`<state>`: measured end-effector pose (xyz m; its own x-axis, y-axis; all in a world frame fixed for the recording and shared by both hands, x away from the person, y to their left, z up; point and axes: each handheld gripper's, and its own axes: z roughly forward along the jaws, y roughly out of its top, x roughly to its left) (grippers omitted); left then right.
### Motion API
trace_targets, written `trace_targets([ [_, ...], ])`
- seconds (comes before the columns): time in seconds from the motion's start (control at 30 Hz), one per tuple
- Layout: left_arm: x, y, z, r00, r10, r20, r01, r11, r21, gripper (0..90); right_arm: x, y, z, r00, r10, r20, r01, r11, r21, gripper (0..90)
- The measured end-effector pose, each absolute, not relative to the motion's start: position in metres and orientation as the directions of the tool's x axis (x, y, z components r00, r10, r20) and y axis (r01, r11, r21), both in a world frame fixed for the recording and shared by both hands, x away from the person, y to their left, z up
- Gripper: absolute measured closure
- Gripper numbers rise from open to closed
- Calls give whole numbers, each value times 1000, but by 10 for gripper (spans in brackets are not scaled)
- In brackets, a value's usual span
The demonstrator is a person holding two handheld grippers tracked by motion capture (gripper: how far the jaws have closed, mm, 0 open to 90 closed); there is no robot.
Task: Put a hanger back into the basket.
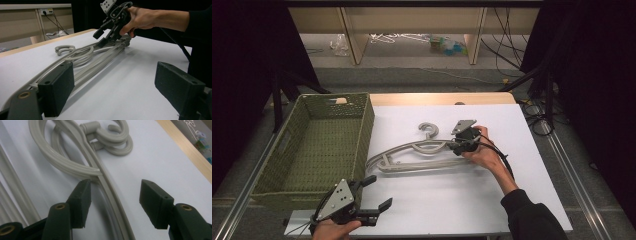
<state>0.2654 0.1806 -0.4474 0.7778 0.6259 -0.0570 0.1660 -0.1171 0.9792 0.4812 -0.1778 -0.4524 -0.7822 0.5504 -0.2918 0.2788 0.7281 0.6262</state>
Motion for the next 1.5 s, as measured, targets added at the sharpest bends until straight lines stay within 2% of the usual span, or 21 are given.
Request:
trace_targets([
  [0.27, 265, 181, -447, 778, 626, -56, 166, -119, 979, 159, 490, -171, -460, -803, 496, -331, 256, 788, 560, 556],
  [0.5, 266, 180, -448, 777, 627, -47, 162, -128, 978, 160, 494, -169, -465, -828, 440, -349, 214, 821, 529, 614],
  [0.7, 265, 180, -449, 770, 634, -72, 181, -110, 977, 159, 493, -170, -467, -853, 370, -368, 160, 857, 490, 727],
  [1.13, 266, 181, -449, 776, 628, -58, 173, -123, 977, 159, 492, -174, -456, -877, 220, -426, 23, 907, 421, 809],
  [1.5, 266, 182, -447, 774, 631, -56, 168, -119, 979, 159, 485, -175, -442, -870, 195, -453, -15, 907, 420, 817],
])
